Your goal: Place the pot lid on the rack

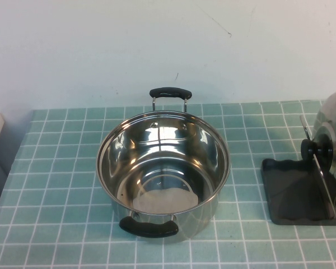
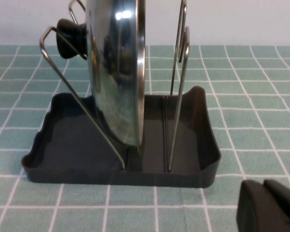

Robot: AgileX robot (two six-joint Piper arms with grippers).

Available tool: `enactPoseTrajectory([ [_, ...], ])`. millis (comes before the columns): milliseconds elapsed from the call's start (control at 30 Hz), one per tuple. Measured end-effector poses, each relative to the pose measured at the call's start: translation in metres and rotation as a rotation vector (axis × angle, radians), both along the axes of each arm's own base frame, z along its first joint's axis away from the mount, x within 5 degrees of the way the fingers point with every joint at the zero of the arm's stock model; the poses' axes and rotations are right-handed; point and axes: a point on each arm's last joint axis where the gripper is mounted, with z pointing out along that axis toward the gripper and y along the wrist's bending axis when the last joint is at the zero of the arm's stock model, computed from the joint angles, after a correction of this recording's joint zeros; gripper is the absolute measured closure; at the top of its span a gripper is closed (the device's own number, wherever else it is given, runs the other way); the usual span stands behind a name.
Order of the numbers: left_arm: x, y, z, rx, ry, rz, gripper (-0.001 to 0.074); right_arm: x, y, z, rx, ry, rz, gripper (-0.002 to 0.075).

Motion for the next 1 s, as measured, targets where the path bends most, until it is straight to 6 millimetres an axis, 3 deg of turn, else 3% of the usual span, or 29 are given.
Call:
enactPoseTrajectory([
  [300,0.002,0.003,-0.003,0.053,-0.021,0.015,0.0737,0.000,0.000,0.000,-0.002,0.000,0.000,0.0727],
  [600,0.007,0.020,-0.030,-0.078,-0.141,0.313,0.0737,0.000,0.000,0.000,-0.005,0.000,0.000,0.0727],
  [800,-0.002,0.028,-0.026,-0.152,-0.290,0.450,0.0737,0.000,0.000,0.000,-0.005,0.000,0.000,0.0727],
  [1000,-0.006,0.032,-0.033,-0.151,-0.225,0.531,0.0737,0.000,0.000,0.000,-0.005,0.000,0.000,0.0727],
])
